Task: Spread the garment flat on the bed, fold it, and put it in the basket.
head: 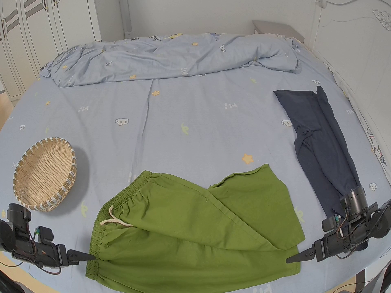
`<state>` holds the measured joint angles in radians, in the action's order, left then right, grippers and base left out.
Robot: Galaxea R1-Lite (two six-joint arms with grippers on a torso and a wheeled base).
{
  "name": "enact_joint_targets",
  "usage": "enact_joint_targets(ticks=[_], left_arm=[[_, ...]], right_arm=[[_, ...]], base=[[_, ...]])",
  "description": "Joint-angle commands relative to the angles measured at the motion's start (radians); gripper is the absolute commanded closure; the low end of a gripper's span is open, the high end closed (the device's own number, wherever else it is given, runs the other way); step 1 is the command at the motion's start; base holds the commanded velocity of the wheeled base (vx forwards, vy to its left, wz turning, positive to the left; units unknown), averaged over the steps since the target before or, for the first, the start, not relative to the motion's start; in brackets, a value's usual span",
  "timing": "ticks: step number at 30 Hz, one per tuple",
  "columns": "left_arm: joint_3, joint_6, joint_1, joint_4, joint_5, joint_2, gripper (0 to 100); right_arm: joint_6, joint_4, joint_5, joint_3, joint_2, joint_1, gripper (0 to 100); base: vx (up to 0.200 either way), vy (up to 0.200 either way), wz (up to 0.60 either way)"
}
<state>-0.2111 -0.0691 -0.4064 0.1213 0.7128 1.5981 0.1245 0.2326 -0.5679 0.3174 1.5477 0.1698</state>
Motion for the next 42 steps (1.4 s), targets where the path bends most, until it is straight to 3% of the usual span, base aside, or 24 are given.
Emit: enact_joint_targets(ticks=[1, 5, 8, 15, 23, 31, 42], left_arm=[[-0.252, 0.065, 0.021, -0.173, -0.001, -0.06, 0], [-0.45, 0.089, 0.055, -0.322, -0.003, -0.06, 0], [-0.57, 0.126, 0.107, -0.353, -0.003, -0.052, 0], [-0.814, 0.308, 0.305, -0.351, -0.003, 0.037, 0], [-1.005, 0.318, 0.455, -0.342, -0.004, 0.26, 0], [-1.123, 0.31, 0.485, -0.327, -0.049, 0.441, 0], [-1.189, 0.316, 0.523, -0.226, -0.056, 0.548, 0]], right_arm=[[-0.009, -0.058, -0.001, 0.017, -0.17, -0.084, 0], [-0.012, -0.113, 0.0, 0.054, -0.221, -0.119, 0], [-0.011, -0.13, 0.0, 0.123, -0.239, -0.141, 0], [-0.006, -0.269, 0.0, 0.43, -0.219, -0.124, 0], [-0.008, -0.277, 0.0, 0.5, -0.147, -0.072, 0], [-0.008, -0.277, 0.002, 0.485, -0.13, -0.067, 0], [-0.006, -0.277, 0.0, 0.485, -0.129, -0.065, 0]], base=[[0.0, 0.0, 0.0], [0.0, 0.0, 0.0], [0.0, 0.0, 0.0], [0.0, 0.0, 0.0], [0.0, 0.0, 0.0], [0.0, 0.0, 0.0], [0.0, 0.0, 0.0]])
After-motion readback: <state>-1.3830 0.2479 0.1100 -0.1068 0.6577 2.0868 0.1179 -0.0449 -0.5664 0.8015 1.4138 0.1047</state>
